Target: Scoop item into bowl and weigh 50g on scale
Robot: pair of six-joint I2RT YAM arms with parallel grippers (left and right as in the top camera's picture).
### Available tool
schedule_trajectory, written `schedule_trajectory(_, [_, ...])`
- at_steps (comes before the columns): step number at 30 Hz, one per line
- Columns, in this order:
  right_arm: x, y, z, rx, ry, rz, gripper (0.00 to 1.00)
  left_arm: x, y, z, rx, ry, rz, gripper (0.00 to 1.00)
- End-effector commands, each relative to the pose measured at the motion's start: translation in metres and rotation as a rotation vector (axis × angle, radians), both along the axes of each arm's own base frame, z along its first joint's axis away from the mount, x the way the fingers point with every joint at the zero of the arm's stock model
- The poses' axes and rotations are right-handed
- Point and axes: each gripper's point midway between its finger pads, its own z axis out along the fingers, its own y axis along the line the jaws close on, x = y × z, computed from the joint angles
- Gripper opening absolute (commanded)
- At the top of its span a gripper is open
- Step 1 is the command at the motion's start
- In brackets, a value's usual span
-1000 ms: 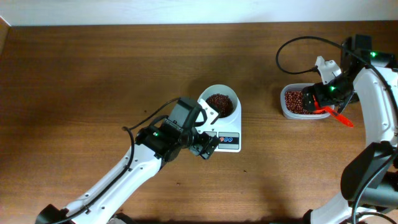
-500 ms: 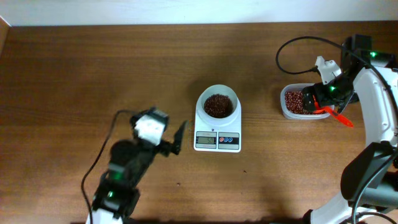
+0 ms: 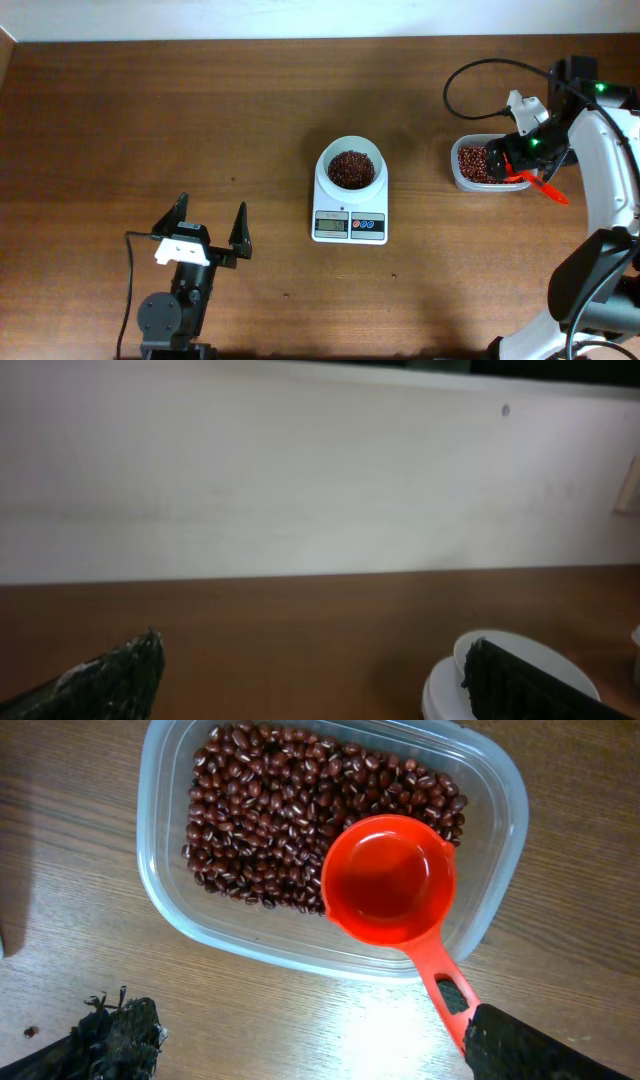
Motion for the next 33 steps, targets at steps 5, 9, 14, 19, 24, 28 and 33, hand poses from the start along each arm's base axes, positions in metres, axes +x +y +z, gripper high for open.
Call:
schedule_trajectory(5, [0.004, -0.002, 0.014, -0.018, -0.041, 0.005, 0.99, -0.007, 0.005, -0.028, -0.048, 0.044, 0.018, 0.99])
schedule_trajectory(9, [0.004, -0.002, 0.014, -0.018, -0.041, 0.005, 0.99, -0.011, 0.011, -0.04, -0.076, 0.086, 0.043, 0.99])
schedule_trajectory(14, [0.004, -0.002, 0.014, -0.018, -0.041, 0.005, 0.99, -0.014, 0.016, -0.062, -0.101, 0.172, 0.074, 0.99])
schedule_trajectory(19, [0.004, -0.002, 0.014, -0.018, -0.042, 0.005, 0.99, -0.014, 0.021, -0.062, 0.003, 0.162, 0.1, 0.99])
schedule_trajectory(24, [0.004, -0.002, 0.014, -0.018, -0.041, 0.005, 0.99, -0.014, 0.02, -0.063, 0.057, 0.156, 0.099, 0.99])
schedule_trajectory(28, [0.004, -0.002, 0.014, -0.018, -0.041, 0.005, 0.99, -0.014, 0.019, -0.063, 0.057, 0.156, 0.092, 0.99])
schedule_trajectory(33, [0.004, -0.002, 0.014, -0.018, -0.041, 0.005, 0.99, -0.014, 0.018, -0.063, 0.057, 0.156, 0.088, 0.99])
